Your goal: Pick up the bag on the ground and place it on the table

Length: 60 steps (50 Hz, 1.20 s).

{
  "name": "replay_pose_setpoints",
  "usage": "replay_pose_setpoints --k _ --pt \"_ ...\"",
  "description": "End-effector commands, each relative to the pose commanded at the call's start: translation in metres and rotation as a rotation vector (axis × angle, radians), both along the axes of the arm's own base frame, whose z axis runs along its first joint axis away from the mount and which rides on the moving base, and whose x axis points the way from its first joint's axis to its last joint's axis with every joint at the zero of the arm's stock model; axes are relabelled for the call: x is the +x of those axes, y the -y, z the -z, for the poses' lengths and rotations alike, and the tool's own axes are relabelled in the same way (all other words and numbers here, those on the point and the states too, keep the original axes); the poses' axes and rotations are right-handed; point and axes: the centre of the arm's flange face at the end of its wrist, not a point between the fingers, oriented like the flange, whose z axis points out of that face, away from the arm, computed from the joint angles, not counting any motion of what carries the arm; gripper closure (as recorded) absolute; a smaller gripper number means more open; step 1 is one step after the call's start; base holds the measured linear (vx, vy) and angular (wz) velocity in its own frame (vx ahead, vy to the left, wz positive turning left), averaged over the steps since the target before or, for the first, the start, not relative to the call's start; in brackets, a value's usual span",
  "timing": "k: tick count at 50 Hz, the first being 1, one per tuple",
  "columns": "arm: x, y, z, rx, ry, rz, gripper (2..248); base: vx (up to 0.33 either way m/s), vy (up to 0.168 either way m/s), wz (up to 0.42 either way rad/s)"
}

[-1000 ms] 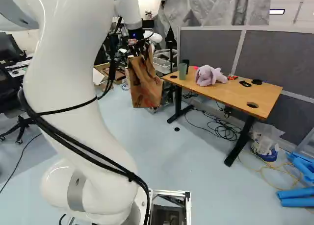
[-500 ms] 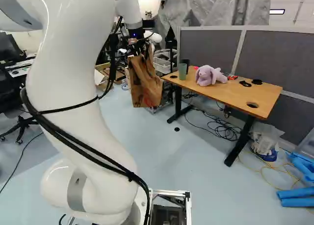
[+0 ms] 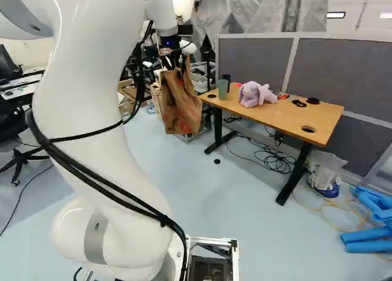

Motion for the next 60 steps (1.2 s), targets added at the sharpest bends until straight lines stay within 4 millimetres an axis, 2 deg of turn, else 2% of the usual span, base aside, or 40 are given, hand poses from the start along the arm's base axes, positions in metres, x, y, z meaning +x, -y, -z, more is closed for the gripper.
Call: replay_pose_setpoints --k 60 --pt "0.0000 0.0000 0.0000 0.000 0.000 0.000 229 0.003 -0.048 -0.238"
